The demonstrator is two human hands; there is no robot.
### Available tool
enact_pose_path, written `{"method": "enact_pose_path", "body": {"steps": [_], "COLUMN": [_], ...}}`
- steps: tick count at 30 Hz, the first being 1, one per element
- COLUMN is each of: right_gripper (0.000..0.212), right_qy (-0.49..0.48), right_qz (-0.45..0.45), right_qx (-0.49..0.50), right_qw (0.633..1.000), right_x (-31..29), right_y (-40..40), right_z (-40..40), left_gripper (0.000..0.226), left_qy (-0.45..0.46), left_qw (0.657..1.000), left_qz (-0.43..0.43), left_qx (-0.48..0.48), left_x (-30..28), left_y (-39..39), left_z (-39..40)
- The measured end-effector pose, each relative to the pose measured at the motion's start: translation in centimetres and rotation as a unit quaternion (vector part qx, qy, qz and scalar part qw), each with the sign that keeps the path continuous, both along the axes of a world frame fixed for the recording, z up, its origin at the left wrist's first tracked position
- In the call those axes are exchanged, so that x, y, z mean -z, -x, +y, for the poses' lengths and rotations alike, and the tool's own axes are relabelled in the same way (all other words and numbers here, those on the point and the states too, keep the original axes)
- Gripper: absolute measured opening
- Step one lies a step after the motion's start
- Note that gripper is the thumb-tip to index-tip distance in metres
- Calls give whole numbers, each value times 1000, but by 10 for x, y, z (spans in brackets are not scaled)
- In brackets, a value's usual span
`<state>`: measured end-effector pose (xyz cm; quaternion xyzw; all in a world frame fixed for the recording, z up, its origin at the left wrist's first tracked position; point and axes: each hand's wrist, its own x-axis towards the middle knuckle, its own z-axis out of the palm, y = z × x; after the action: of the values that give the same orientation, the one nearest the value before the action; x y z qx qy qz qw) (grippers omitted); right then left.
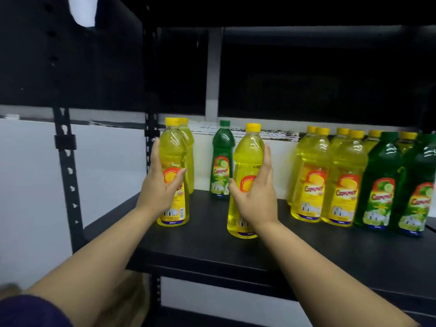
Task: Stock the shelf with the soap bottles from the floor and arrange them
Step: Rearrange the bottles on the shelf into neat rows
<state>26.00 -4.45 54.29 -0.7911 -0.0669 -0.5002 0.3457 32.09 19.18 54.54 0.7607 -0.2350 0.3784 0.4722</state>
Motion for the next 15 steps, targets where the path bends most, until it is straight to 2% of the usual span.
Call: {"method": "enact_pose_path", "body": {"steps": [7, 15], "right_gripper": [108, 107], "right_qy": [1, 10], "right_qz": [-4, -9], "right_qx": [-13, 4], "right_qw": [1000, 1000], "right_x": [3, 5], "right_y": [-45, -80], "right_z": [49, 63], "left_gripper": [81, 74], "left_qy": [11, 20], "left_qw": [1000, 999], "left_qz": [8, 33], "left_qx": [23, 9], "left_x": [4, 20], "left_y": [-45, -66], "left_z": [32, 34]}}
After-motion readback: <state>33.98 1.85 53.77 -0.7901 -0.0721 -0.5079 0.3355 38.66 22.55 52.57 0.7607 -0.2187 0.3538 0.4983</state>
